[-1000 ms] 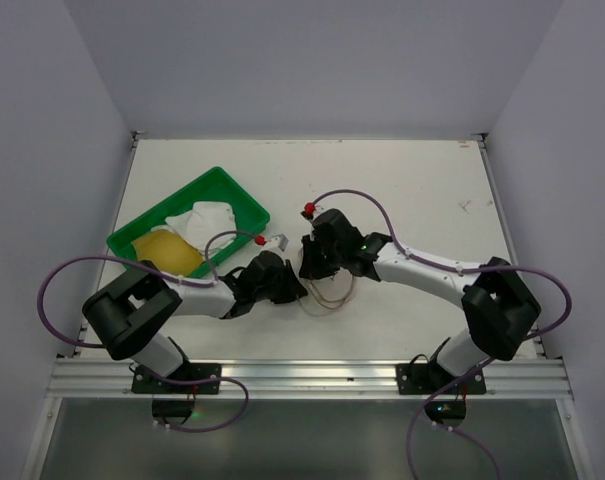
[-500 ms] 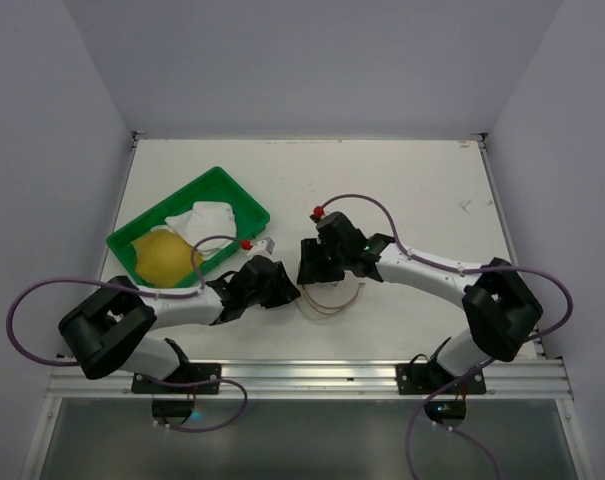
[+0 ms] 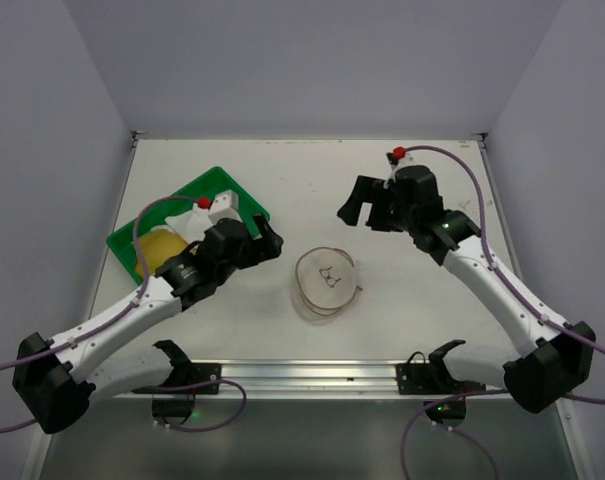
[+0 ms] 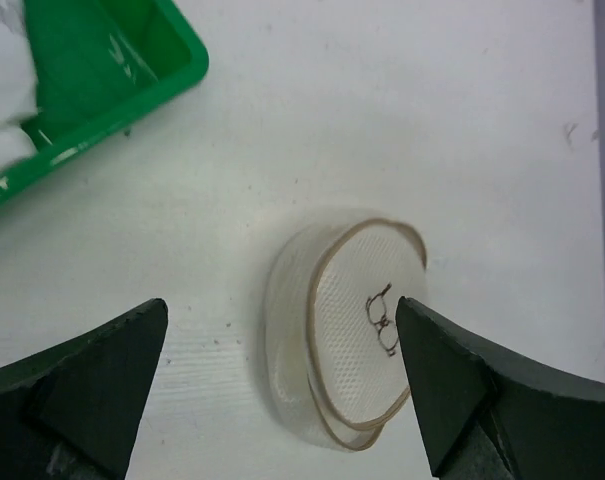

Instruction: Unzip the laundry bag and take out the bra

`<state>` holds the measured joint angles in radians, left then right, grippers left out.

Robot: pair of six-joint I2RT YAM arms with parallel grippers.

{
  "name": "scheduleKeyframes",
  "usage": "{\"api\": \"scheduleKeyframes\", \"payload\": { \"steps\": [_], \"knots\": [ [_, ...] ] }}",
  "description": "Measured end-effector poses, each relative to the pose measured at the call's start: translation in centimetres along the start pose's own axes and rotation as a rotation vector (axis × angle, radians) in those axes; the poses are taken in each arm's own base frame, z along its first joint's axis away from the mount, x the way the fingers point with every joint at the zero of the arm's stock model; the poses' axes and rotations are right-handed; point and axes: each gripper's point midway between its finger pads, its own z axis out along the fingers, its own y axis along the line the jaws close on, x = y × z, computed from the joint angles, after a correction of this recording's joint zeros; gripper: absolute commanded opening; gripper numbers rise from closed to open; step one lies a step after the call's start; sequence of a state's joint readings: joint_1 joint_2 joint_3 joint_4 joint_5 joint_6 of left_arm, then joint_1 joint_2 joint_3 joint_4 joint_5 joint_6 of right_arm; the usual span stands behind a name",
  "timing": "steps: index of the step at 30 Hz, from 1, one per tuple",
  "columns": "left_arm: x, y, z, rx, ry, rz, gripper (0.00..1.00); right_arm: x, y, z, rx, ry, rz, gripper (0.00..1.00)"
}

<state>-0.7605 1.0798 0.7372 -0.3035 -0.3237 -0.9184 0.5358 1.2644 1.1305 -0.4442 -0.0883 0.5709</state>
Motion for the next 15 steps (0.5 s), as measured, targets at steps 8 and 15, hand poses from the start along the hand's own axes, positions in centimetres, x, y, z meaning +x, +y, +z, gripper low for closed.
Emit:
{"api": "scheduleKeyframes", "payload": {
  "steps": [8, 15],
  "knots": [
    [-9.7, -0.5, -10.2, 0.034, -0.230, 0.002, 1.00, -6.2, -3.1, -11.9, 0.130, -0.344, -0.029, 0.99],
    [-13.9, 2.5, -22.9, 0.136, -0.445, -0.026, 1.00, -6.6, -3.1, -23.2, 0.110, -0.636, -0.077, 0.99]
  ]
}}
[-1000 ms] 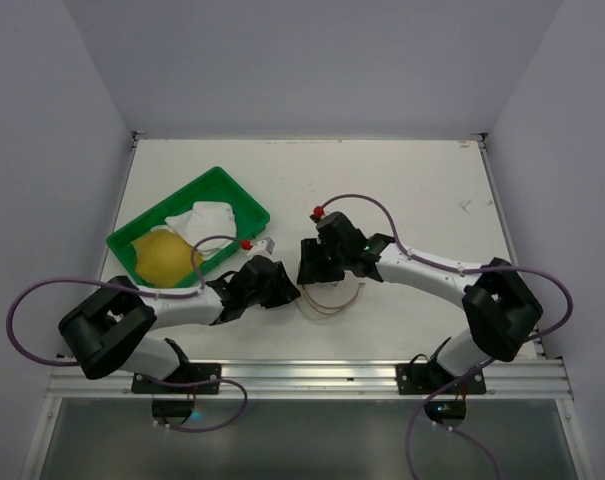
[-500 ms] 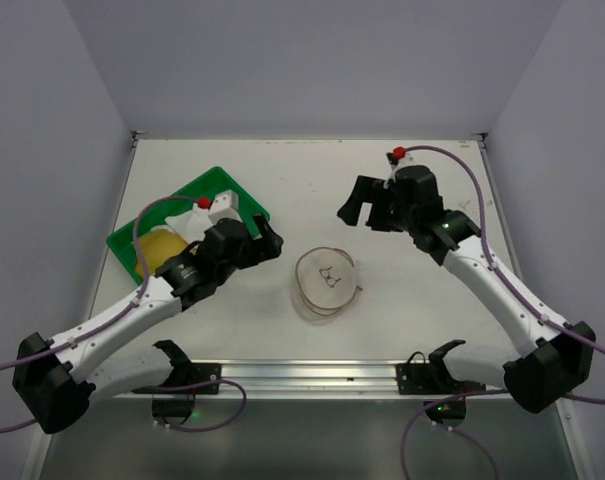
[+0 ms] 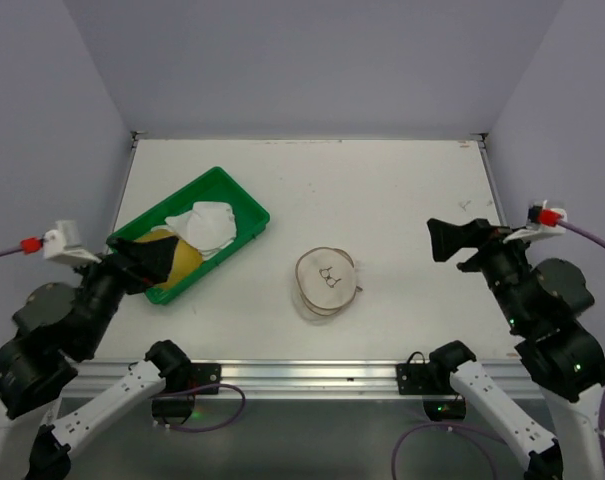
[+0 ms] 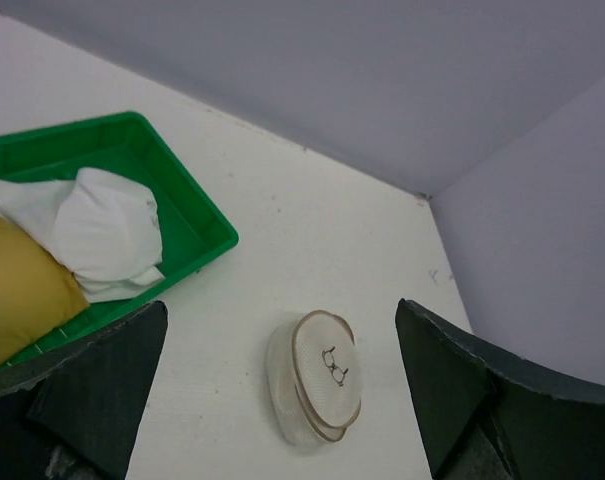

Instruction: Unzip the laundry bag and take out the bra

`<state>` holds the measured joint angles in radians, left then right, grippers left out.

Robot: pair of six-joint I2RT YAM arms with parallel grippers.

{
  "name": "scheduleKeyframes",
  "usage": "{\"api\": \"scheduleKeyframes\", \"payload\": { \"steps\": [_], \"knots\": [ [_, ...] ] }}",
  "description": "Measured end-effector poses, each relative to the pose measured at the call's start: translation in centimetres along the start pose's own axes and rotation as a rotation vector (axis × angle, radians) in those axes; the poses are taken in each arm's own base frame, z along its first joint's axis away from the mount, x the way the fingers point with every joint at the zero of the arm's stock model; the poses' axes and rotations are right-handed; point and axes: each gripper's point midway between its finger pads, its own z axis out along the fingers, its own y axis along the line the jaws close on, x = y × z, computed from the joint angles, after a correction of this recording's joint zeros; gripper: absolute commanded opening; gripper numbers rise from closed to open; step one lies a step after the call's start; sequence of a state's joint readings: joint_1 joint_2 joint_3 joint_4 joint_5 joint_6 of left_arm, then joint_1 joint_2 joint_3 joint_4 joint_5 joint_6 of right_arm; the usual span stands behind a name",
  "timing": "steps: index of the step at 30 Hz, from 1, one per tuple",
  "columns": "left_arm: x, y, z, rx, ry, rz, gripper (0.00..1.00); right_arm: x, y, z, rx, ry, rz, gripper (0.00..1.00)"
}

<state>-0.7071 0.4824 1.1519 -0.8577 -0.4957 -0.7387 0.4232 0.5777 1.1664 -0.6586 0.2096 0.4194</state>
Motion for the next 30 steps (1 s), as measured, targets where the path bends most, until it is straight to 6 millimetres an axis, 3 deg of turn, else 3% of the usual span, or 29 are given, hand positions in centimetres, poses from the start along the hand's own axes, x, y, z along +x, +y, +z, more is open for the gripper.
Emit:
{"api": "scheduleKeyframes", "payload": {
  "steps": [4, 8, 14, 21, 30],
  "knots": [
    [-4.1, 2.5, -5.9, 0.040, -0.154, -0.057, 1.00, -1.5, -1.2, -4.6, -0.012, -0.116, -0.009, 0.99],
    [-5.0, 5.4, -9.2, 0.031, -0.231, -0.078, 1.00, -1.9, -2.4, -8.1, -0.020, -0.204, -0.015, 0.99],
    [-3.9, 7.9, -10.3, -0.016, -0.233, -0.056, 1.00, -1.1, -3.6, -10.7, -0.032, -0.249, -0.030, 0.99],
    [-3.3, 9.6, -11.1, -0.034, -0.245, -0.062, 1.00, 0.8, -4.2, -10.2, -0.017, -0.192, -0.054, 0.99],
    [-2.8, 10.5, -11.3, -0.050, -0.233, -0.059, 1.00, 1.0, -4.1, -10.8, -0.038, -0.199, -0.057, 0.99]
  ]
}}
